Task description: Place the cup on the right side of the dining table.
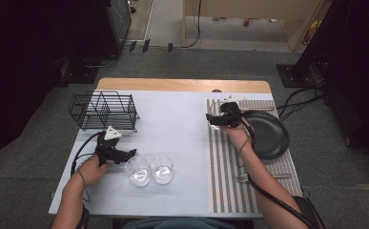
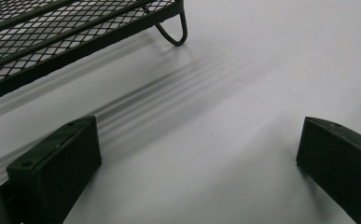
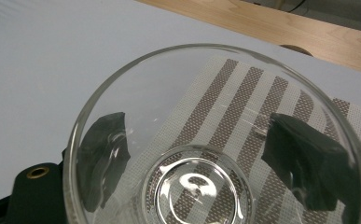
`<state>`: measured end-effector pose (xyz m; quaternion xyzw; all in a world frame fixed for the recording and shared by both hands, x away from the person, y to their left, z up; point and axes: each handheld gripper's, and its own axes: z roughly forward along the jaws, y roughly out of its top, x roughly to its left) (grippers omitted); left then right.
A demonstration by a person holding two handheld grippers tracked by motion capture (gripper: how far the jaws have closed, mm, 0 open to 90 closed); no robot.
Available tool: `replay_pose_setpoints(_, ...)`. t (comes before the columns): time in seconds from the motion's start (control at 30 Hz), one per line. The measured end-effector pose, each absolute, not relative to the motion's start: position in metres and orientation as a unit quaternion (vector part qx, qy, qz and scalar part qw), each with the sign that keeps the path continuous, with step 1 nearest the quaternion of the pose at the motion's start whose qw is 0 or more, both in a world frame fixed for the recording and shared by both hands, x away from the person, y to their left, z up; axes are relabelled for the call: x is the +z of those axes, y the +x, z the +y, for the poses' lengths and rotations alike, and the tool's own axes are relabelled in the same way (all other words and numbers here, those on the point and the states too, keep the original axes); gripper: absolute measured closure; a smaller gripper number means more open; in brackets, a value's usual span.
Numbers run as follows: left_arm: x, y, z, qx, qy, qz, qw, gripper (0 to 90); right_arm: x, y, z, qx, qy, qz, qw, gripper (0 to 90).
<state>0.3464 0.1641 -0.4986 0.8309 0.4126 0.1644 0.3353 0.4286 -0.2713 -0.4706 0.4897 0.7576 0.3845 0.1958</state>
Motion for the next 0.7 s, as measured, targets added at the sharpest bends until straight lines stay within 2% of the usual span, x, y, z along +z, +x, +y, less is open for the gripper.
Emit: replay_pose_setpoints(0.7,-0.4986,0.3464,0.1641,0.164,0.831,0.413,0.335,0.0,-0.4709,0.4286,-0.2683,0.375,0.496,0.758,0.199,19.2)
